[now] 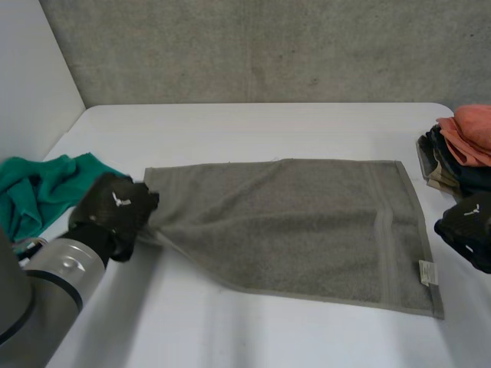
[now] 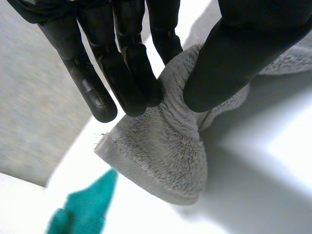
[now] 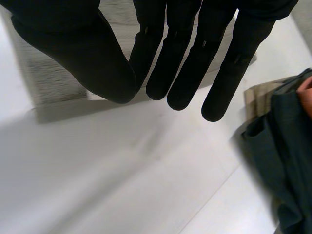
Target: Fold the laundry.
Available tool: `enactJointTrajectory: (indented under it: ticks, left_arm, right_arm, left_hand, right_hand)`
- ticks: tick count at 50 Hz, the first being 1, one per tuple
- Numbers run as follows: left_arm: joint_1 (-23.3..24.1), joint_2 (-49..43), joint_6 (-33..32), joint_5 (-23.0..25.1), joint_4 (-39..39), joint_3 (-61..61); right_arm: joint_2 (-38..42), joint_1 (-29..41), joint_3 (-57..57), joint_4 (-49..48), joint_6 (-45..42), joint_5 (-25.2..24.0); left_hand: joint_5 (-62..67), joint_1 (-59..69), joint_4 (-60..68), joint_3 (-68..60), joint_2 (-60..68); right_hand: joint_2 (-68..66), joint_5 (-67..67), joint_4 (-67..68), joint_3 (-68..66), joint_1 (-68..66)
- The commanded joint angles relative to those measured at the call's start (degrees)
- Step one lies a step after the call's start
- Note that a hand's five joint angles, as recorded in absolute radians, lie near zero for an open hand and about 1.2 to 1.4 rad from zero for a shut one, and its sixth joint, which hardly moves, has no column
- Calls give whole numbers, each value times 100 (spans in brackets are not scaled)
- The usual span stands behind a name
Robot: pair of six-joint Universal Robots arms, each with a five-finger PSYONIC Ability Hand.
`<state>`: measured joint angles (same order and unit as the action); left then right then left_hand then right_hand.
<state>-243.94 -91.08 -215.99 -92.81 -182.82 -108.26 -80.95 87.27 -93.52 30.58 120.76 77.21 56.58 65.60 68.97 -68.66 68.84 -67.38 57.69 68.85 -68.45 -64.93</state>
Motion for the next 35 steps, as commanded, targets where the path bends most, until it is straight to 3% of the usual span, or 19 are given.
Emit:
enactJointTrajectory:
  ticks: [1, 2, 5, 11, 15, 19, 25, 32, 35]
  left_arm:
    - [-39, -753, 4, -9, -8, 270]
    - [-48, -893, 4, -9, -43, 418]
    - [-40, -1122, 4, -18, -87, 709]
    - [13, -1754, 74, -53, -157, 1675]
    - [118, -2238, 83, -70, -157, 2396]
    - [189, -2599, 92, -149, -183, 2985]
    - [172, -3047, 206, -299, -201, 3776]
    - [110, -3460, 198, -325, -289, 4269]
    - [101, -3601, 180, -386, -315, 4392]
  right_arm:
    - [149, 105, 18, -1299, 675, -5]
    - [149, 184, 1, -1491, 1060, -13]
    - [149, 307, -96, -1589, 1729, -249]
    - [9, 369, -456, -1616, 2522, -901]
    - [-149, 527, -693, -1800, 3294, -998]
    - [-167, 1124, -764, -2187, 4419, -954]
    - [-88, 1985, -826, -2723, 5809, -550]
    - [473, 3127, -808, -3232, 6056, 582]
    - [676, 3322, -817, -3356, 6030, 812]
  left_hand:
    - [1342, 1440, 1103, -1134, 1116]
    - [1342, 1440, 1103, -1134, 1116]
    - [1342, 1440, 1103, -1134, 1116]
    - [1342, 1440, 1103, -1134, 1116]
    - [1342, 1440, 1103, -1134, 1116]
    - [1342, 1440, 1103, -1134, 1116]
    - [1342, 1440, 1103, -1134, 1116]
    - [1342, 1440, 1103, -1134, 1116]
    - [1342, 1440, 1103, -1134, 1116]
  right_hand:
    - [2002, -2033, -2149, 2109, 1757]
    - [3294, -3326, -3442, 3401, 3049]
    - [4583, -4614, -4730, 4690, 4338]
    - [4771, -4802, -4918, 4877, 4526]
    - [4821, -4852, -4969, 4928, 4576]
    - [4888, -4920, -5036, 4995, 4643]
    - [4989, -5021, -5137, 5096, 4744]
    - [5124, -5155, -5271, 5231, 4879]
    - [5091, -5122, -5238, 5197, 4846]
